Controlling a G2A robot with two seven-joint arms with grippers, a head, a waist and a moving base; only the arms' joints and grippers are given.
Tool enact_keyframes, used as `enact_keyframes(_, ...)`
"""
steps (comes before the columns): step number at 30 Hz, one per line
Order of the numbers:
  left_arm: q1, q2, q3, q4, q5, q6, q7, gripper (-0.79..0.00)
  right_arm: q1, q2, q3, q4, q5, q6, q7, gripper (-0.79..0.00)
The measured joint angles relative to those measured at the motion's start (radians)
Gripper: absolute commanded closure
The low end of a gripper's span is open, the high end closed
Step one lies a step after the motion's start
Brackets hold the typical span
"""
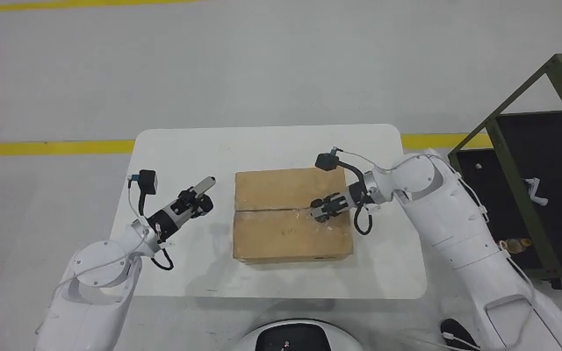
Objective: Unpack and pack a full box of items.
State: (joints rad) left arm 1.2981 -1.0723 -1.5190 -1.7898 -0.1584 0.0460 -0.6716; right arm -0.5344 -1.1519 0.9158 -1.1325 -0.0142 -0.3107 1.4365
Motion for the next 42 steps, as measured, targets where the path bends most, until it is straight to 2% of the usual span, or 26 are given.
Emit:
enact_keyframes(3,-0.01,0.001,0.009,-0.014,-0.002,-0.004,-0.021,-0.785,0.011,-0.003,-0.01,0.012,0.003,-0.005,0.0,0.0)
enact_keyframes(4,-0.013,0.001,0.013,-0.018,-0.001,-0.007,-0.026,-0.736,0.014,-0.003,-0.013,0.015,0.003,-0.006,-0.001,0.0)
enact_keyframes(5,-0.016,0.001,0.018,-0.022,0.002,-0.011,-0.031,-0.785,0.017,-0.004,-0.016,0.018,0.002,-0.008,-0.002,0.0)
enact_keyframes(14,-0.022,0.0,0.033,-0.023,-0.003,-0.01,-0.045,-0.785,0.03,-0.01,-0.039,0.037,0.014,-0.019,-0.026,0.0)
enact_keyframes(26,-0.022,0.0,0.033,-0.024,-0.003,-0.011,-0.044,-0.785,0.056,-0.013,-0.059,0.063,0.028,-0.025,0.006,0.0)
enact_keyframes(31,-0.03,-0.004,0.073,-0.037,0.015,-0.035,-0.015,-0.785,0.059,-0.012,-0.064,0.07,0.029,-0.023,0.016,0.0)
enact_keyframes(32,-0.036,-0.005,0.083,-0.035,0.019,-0.041,-0.014,-0.711,0.059,-0.012,-0.064,0.07,0.03,-0.023,0.015,0.0)
enact_keyframes(33,-0.045,-0.007,0.095,-0.029,0.019,-0.046,-0.01,-0.382,0.059,-0.011,-0.065,0.071,0.03,-0.022,0.013,0.0)
enact_keyframes(34,-0.052,-0.008,0.104,-0.025,0.021,-0.05,-0.008,-0.172,0.059,-0.011,-0.065,0.071,0.031,-0.021,0.012,0.0)
enact_keyframes(35,-0.059,-0.009,0.113,-0.02,0.025,-0.054,-0.006,0.0,0.06,-0.011,-0.066,0.072,0.031,-0.02,0.011,0.0)
enact_keyframes(42,-0.099,-0.021,0.2,0.025,0.065,-0.072,0.031,0.0,0.061,-0.01,-0.071,0.073,0.036,-0.019,0.005,0.0)
